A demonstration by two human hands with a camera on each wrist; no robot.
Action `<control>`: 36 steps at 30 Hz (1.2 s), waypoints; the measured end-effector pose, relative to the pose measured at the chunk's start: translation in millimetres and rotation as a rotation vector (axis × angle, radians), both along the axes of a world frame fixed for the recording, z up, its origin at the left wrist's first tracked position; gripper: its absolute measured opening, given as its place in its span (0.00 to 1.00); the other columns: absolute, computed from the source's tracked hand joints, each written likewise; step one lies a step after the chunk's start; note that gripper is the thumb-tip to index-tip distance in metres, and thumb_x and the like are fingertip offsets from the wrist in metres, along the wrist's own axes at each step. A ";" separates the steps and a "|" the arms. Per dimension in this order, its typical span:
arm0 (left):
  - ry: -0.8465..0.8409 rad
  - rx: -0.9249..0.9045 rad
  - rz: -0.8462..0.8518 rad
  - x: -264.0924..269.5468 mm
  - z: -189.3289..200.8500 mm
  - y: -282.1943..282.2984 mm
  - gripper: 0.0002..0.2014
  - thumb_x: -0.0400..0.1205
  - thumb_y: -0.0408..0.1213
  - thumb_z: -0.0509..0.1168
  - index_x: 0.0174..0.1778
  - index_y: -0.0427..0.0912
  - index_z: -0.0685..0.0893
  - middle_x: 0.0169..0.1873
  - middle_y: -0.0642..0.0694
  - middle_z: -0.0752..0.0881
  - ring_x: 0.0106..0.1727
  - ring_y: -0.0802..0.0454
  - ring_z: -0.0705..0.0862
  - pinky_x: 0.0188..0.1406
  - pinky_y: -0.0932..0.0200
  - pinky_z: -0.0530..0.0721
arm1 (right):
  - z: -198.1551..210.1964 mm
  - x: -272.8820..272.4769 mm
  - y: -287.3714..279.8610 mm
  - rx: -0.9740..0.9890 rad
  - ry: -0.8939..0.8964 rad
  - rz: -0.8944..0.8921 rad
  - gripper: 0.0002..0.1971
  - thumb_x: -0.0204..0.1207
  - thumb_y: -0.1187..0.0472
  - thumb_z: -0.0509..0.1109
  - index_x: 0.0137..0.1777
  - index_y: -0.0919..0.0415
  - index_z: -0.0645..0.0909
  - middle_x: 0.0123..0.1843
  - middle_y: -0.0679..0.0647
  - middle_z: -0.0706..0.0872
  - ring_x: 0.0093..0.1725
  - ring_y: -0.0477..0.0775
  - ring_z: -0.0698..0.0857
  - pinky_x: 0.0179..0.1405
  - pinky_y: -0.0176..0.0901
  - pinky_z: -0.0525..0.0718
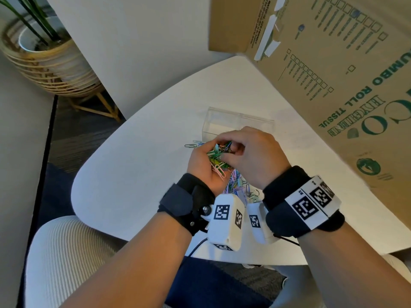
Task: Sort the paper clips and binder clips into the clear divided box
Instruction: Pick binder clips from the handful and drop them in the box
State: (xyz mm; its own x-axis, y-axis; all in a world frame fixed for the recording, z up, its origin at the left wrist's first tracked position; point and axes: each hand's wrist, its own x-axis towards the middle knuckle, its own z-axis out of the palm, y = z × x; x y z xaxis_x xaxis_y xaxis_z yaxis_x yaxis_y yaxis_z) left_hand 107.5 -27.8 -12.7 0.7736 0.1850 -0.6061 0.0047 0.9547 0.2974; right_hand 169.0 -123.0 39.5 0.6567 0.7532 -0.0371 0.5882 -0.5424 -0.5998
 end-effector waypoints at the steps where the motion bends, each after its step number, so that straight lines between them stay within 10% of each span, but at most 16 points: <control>1: 0.012 -0.003 -0.003 0.1 0.3 -0.2 0.12 0.83 0.38 0.55 0.52 0.34 0.79 0.41 0.36 0.81 0.45 0.43 0.82 0.50 0.55 0.81 | -0.3 -0.3 0.3 -0.017 0.000 0.019 0.16 0.74 0.54 0.73 0.60 0.37 0.84 0.42 0.43 0.77 0.42 0.44 0.76 0.44 0.40 0.75; 7: -0.047 -0.047 0.025 0.8 6.8 -0.3 0.16 0.85 0.39 0.53 0.47 0.31 0.81 0.42 0.34 0.83 0.49 0.42 0.83 0.65 0.53 0.75 | -4.4 4.0 0.1 0.042 0.018 -0.020 0.06 0.72 0.51 0.76 0.49 0.44 0.89 0.43 0.47 0.80 0.45 0.48 0.80 0.49 0.49 0.82; 13: -0.038 -0.063 0.078 9.7 9.1 4.3 0.15 0.85 0.37 0.54 0.56 0.30 0.81 0.47 0.32 0.87 0.42 0.40 0.89 0.42 0.54 0.90 | -1.5 13.6 -9.7 0.250 0.022 -0.146 0.05 0.72 0.57 0.77 0.40 0.45 0.84 0.37 0.44 0.82 0.35 0.36 0.78 0.35 0.24 0.73; 23: -0.035 -0.161 0.115 8.2 12.7 0.3 0.14 0.85 0.33 0.57 0.55 0.26 0.83 0.44 0.28 0.88 0.41 0.33 0.90 0.47 0.43 0.87 | -11.8 71.9 -25.4 0.085 0.048 -0.468 0.08 0.76 0.50 0.72 0.42 0.54 0.82 0.28 0.44 0.79 0.29 0.42 0.78 0.31 0.37 0.75; 27: -0.019 -0.161 0.133 8.5 12.9 0.9 0.14 0.85 0.33 0.57 0.54 0.26 0.83 0.45 0.28 0.88 0.42 0.32 0.90 0.48 0.42 0.87 | -12.1 76.3 -25.0 -0.242 0.098 -0.367 0.16 0.74 0.42 0.72 0.56 0.48 0.80 0.44 0.47 0.85 0.37 0.44 0.81 0.42 0.42 0.76; 36: -0.025 -0.035 0.072 10.5 12.1 4.0 0.17 0.86 0.37 0.54 0.56 0.31 0.84 0.48 0.34 0.90 0.51 0.39 0.88 0.50 0.52 0.85 | -1.6 26.2 -16.8 0.195 0.304 -0.170 0.03 0.72 0.56 0.77 0.38 0.51 0.89 0.31 0.49 0.89 0.30 0.47 0.83 0.37 0.44 0.83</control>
